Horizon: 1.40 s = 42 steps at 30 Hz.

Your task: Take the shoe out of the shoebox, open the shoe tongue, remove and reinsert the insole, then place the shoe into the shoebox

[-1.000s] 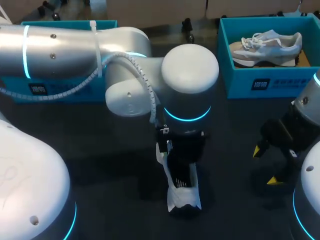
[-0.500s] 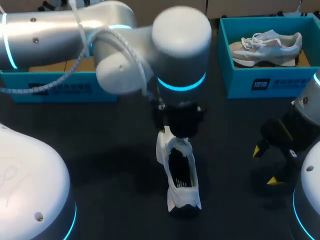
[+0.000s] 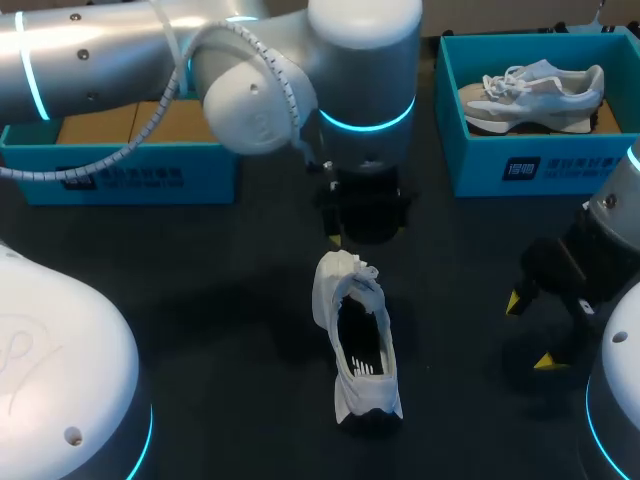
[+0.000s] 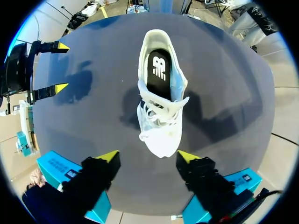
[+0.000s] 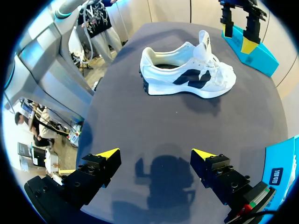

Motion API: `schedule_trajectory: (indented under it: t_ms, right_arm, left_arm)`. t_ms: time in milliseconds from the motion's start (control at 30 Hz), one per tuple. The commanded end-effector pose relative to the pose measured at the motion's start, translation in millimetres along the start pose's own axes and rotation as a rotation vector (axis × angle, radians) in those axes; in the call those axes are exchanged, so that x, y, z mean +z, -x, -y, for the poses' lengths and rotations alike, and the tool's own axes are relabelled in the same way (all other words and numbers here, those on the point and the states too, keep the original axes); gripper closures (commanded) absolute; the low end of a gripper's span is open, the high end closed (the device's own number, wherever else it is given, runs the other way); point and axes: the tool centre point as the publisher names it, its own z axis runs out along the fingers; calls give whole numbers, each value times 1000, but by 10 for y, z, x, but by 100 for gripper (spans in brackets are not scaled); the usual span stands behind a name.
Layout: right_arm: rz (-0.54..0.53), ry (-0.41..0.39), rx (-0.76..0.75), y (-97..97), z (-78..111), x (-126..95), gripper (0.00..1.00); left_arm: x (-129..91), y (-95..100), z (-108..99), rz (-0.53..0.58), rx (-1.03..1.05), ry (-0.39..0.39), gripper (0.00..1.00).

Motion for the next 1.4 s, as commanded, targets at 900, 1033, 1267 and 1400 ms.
schedule_trajectory:
  t_ms: [900,1033,1267,1400]
  right_arm:
    - [2,-1,-1,-10,2,9,0]
    - [2,-1,-1,-10,2,9,0]
    - [2,-1,-1,-10,2,9,0]
    - [2,-1,-1,-10,2,9,0]
  left_arm:
    - [316,-387,503,-17,7,-121,73]
    - [340,-430,630,-6,12,-140,73]
    - [468,-469,871,-22,43,-161,72]
    - [337,-420,832,11,42,-145,71]
